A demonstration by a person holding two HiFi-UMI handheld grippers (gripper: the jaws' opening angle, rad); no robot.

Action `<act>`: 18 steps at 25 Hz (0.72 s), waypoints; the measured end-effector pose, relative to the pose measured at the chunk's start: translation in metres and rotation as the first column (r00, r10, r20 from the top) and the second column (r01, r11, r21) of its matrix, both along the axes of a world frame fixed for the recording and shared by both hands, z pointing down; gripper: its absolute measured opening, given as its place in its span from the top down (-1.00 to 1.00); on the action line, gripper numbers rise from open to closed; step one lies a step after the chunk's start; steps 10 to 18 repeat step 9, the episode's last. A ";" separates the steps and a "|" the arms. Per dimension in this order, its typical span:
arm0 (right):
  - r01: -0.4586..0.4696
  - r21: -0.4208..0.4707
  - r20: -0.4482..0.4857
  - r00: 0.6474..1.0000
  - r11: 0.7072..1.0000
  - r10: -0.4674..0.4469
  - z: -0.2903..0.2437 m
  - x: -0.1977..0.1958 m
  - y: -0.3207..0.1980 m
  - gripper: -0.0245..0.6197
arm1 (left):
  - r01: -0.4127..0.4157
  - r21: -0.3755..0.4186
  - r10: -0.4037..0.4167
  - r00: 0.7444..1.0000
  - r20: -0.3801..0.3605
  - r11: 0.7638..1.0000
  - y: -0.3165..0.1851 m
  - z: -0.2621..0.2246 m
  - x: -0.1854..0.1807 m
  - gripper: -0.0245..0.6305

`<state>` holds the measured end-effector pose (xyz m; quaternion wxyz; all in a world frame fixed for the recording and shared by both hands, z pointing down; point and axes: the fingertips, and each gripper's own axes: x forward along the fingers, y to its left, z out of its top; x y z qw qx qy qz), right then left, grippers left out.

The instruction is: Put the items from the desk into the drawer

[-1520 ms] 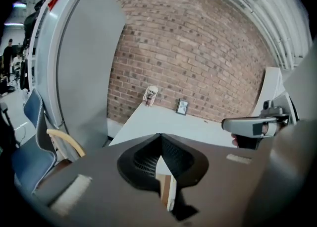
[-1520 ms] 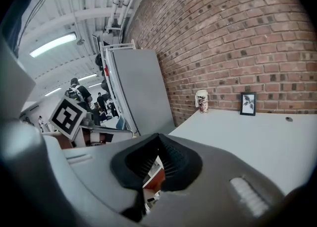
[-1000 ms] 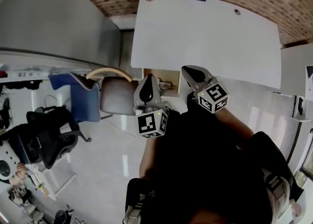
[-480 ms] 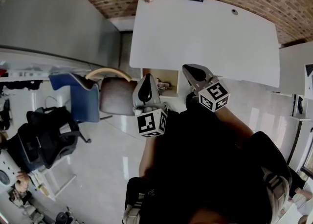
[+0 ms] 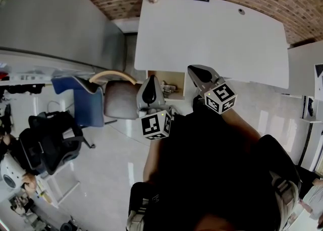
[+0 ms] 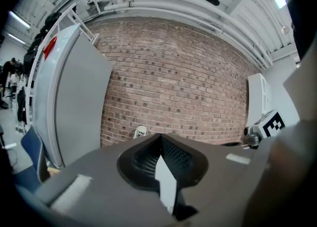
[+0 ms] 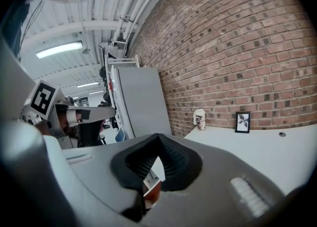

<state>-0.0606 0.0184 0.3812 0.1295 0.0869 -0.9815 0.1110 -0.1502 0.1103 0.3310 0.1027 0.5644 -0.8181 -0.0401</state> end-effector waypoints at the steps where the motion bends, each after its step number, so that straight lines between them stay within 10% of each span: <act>1: 0.000 0.001 0.000 1.000 1.000 0.000 0.000 0.000 -0.001 0.92 | -0.001 -0.002 0.001 1.000 0.000 1.000 -0.001 0.001 0.000 0.88; 18: 0.007 0.005 0.000 1.000 1.000 -0.007 -0.003 -0.001 -0.004 0.92 | -0.008 -0.005 0.008 1.000 -0.002 1.000 -0.006 0.001 0.002 0.88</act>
